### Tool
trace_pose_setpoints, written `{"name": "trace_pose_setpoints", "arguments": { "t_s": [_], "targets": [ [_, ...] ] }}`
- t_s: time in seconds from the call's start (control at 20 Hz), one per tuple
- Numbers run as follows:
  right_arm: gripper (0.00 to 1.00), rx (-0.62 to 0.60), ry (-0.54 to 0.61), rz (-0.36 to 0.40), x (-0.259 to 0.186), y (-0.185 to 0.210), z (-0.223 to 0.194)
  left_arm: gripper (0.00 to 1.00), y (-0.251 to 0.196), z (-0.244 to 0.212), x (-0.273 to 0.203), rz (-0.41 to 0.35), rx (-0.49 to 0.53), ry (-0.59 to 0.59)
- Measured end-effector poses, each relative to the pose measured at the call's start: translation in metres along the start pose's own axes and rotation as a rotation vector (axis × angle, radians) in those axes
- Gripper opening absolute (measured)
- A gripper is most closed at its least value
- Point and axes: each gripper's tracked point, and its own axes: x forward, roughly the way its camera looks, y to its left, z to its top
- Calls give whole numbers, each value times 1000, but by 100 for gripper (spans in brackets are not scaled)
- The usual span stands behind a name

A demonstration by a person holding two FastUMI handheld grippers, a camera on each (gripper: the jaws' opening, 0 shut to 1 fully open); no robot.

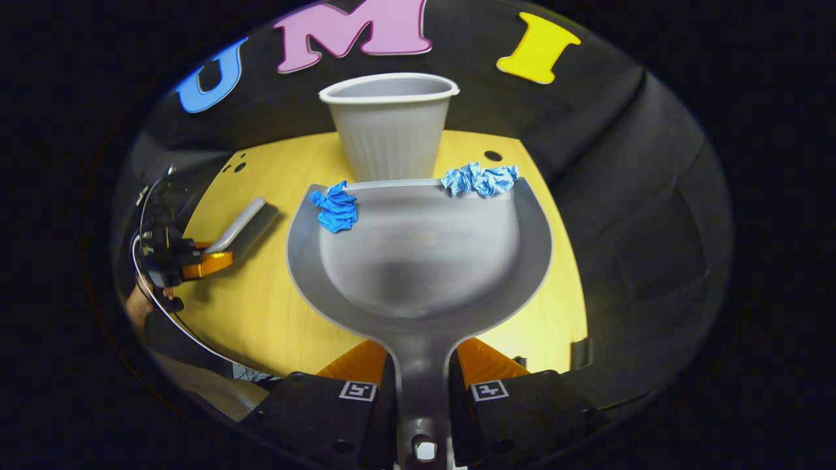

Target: Pick up the small broom and dustpan from the desktop, sweep the trash into the dustpan with the broom, and then empty the trash into the garbage bin.

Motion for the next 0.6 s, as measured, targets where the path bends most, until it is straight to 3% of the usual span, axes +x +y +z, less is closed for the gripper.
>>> {"name": "trace_pose_setpoints", "arguments": {
  "t_s": [0.3, 0.45, 0.6],
  "targets": [
    [37, 50, -53, -93, -40, -51, 79, 31, -5, -8, 3, -18, 20, 8],
    [37, 71, -57, -81, -41, -61, 123, 28, -7, -9, 2, -26, 17, 5],
    [37, 5, -43, -125, -32, -75, 166, 28, -6, -10, 2, -24, 24, 3]
  ]
}}
